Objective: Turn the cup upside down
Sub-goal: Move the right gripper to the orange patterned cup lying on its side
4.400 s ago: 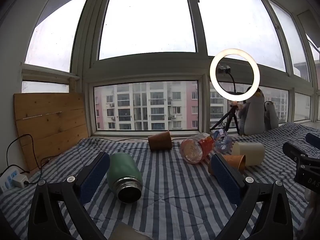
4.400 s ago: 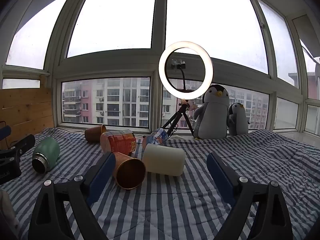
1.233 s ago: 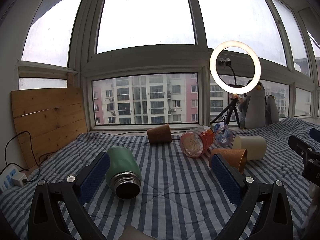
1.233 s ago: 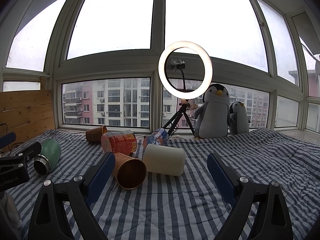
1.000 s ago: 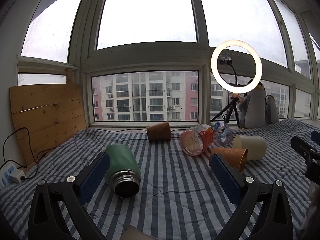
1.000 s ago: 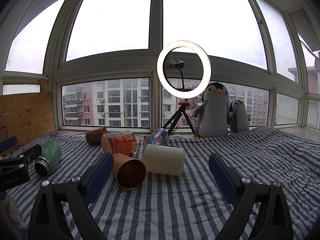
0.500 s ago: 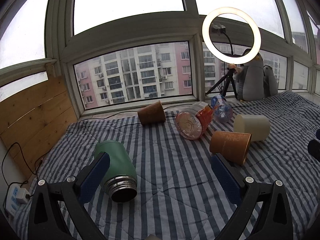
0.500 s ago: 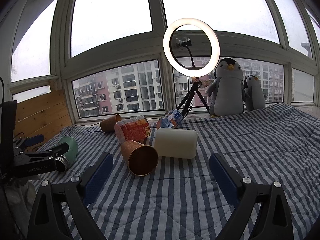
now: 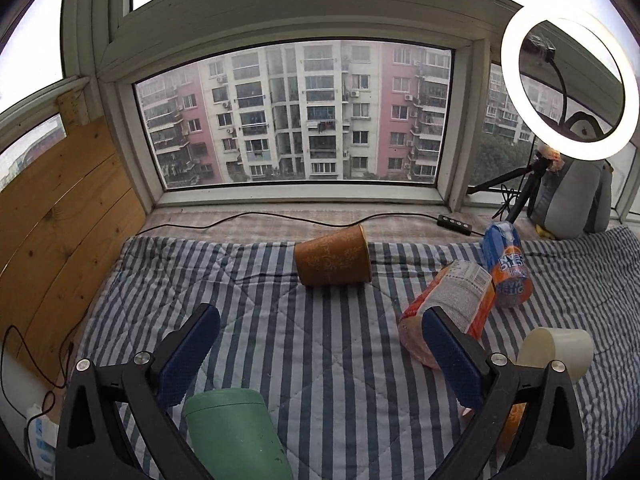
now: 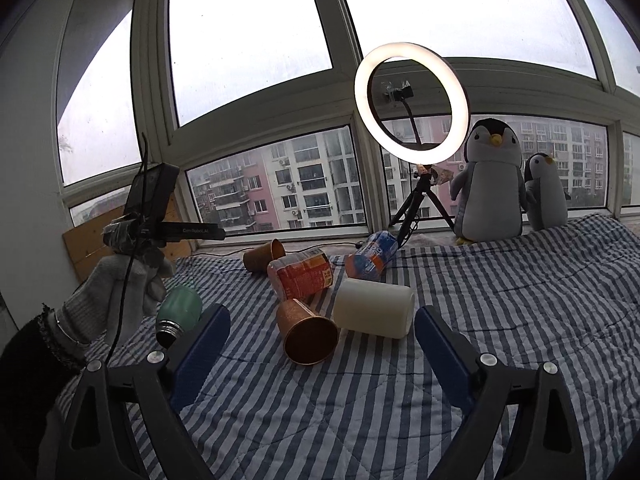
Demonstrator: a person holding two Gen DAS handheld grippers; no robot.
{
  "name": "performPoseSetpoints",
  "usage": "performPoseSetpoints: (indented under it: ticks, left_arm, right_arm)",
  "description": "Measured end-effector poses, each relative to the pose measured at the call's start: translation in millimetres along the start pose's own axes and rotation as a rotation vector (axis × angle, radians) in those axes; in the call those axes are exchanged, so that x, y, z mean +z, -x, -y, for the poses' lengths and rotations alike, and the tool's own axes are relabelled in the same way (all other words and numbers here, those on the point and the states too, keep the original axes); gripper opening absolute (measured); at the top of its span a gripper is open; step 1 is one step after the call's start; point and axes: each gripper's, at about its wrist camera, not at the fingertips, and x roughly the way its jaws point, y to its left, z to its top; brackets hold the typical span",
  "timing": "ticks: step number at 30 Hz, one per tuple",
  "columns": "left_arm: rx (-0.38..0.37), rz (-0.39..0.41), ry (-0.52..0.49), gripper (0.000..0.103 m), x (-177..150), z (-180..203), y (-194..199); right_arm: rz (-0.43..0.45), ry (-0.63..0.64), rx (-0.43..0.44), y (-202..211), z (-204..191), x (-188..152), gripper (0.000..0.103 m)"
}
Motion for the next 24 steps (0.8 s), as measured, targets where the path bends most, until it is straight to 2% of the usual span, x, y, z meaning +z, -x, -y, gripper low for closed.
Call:
performPoseSetpoints:
  ticks: [4, 7, 8, 13, 17, 22, 24]
  left_arm:
    - [0.006, -0.093, 0.075, 0.101, 31, -12, -56]
    - [0.022, -0.137, 0.1, 0.096, 47, -17, -91]
    - [0.03, -0.154, 0.098, 0.094, 51, -17, -103]
    - [0.063, -0.219, 0.141, 0.093, 78, -29, -154]
    - [0.051, -0.284, 0.184, 0.093, 97, -41, -193]
    - [0.091, -0.372, 0.133, 0.093, 99, -40, -237]
    - [0.066, -0.413, 0.127, 0.093, 93, -43, -242]
  right_arm:
    - [-0.043, 0.008, 0.013, -19, 3, 11, 0.075]
    - [-0.117, -0.021, 0.027, -38, 12, 16, 0.058]
    - [-0.134, -0.035, 0.031, -43, 15, 17, 0.055]
    - [-0.186, -0.1, 0.012, -61, 35, 21, 0.055]
    - [-0.218, -0.123, -0.01, -73, 43, 25, 0.055]
    - [-0.228, -0.153, -0.018, -85, 51, 26, 0.055]
    - [-0.229, -0.156, -0.017, -90, 52, 26, 0.055]
